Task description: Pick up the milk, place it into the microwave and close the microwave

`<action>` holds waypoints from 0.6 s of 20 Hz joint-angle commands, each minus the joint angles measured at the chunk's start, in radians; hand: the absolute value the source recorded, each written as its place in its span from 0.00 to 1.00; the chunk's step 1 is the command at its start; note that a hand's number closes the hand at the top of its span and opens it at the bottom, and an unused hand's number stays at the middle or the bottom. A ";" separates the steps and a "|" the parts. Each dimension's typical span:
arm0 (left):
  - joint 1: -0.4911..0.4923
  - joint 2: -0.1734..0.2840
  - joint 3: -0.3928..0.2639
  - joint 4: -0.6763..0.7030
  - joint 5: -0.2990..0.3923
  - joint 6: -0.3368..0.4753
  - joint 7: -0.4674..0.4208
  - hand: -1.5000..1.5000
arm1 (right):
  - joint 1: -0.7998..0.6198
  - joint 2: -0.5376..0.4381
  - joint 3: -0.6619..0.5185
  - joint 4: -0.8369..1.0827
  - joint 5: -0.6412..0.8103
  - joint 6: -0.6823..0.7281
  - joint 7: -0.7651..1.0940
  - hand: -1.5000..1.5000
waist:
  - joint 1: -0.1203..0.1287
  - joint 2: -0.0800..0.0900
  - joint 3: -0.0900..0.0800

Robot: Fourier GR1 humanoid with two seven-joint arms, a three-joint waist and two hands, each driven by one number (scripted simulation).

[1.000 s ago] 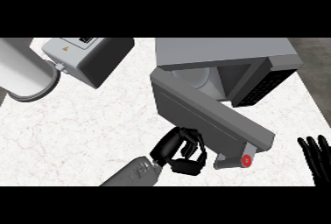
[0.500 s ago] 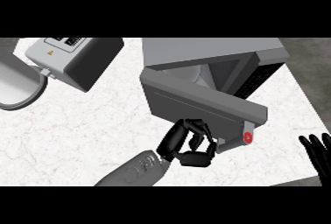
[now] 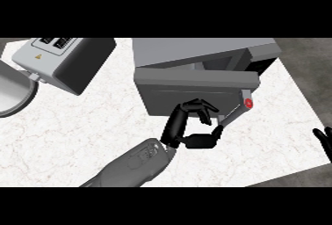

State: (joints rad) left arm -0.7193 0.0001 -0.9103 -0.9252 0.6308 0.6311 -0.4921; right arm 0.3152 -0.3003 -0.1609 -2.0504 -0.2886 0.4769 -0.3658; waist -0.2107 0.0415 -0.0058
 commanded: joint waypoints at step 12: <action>-0.145 0.000 0.083 0.055 0.218 0.150 -0.004 0.00 | -0.199 -0.194 -0.202 -0.049 0.190 -0.087 -0.004 1.00 | -0.055 0.027 -0.001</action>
State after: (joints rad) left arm -0.7974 -0.0004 -0.8834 -0.8987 0.7958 0.7488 -0.4916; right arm 0.1544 -0.4608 -0.3362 -2.0985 -0.1336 0.4065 -0.3747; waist -0.2570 0.0602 -0.0068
